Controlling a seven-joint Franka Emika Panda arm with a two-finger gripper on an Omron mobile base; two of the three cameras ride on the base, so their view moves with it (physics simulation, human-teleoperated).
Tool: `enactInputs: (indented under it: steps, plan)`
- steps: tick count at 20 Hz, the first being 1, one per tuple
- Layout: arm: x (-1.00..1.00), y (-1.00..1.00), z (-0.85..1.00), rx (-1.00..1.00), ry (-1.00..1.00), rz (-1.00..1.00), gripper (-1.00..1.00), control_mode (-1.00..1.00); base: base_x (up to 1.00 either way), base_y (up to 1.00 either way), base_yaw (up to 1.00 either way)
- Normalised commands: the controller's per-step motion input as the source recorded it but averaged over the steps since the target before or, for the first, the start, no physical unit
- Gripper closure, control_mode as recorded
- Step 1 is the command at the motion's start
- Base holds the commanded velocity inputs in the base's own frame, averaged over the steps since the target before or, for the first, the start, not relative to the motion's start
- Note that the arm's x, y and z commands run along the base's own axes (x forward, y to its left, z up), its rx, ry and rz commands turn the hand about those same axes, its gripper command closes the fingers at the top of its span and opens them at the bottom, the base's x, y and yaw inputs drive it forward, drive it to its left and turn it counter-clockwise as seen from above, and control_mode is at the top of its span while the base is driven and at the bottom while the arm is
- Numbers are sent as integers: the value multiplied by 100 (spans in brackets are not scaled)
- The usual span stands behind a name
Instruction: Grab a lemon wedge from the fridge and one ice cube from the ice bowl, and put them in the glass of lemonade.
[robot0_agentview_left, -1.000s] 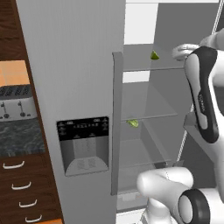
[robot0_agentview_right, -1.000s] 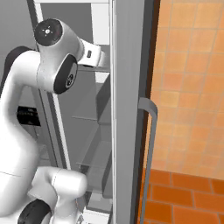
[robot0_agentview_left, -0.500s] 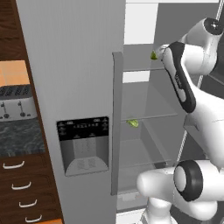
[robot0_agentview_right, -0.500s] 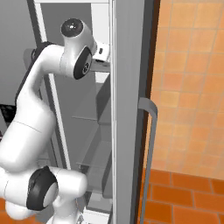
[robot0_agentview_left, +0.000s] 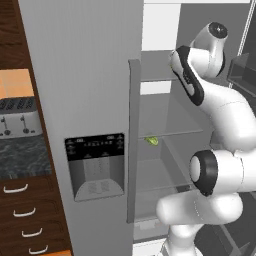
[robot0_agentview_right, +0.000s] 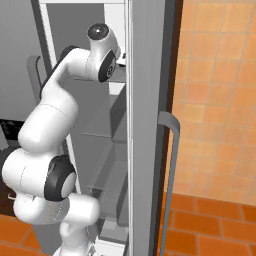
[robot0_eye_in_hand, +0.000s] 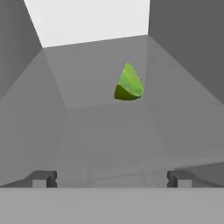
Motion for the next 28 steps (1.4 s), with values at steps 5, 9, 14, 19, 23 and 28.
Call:
enactInputs:
  steps: [5,9,14,19,23,28]
  plan:
    - [62,-27,-15,0,8,-5,-100,-100,0,0,0]
    - [54,-28,-11,0,6,-7,-100,-100,0,0,0]
    - [67,-2,-8,0,2,-4,-100,-100,0,0,0]
    - [49,0,-23,0,1,0,-100,-100,0,0,0]
    - [50,-1,-24,0,1,0,-100,-100,0,0,0]
    - [57,-2,-4,0,0,-1,-100,-100,0,0,0]
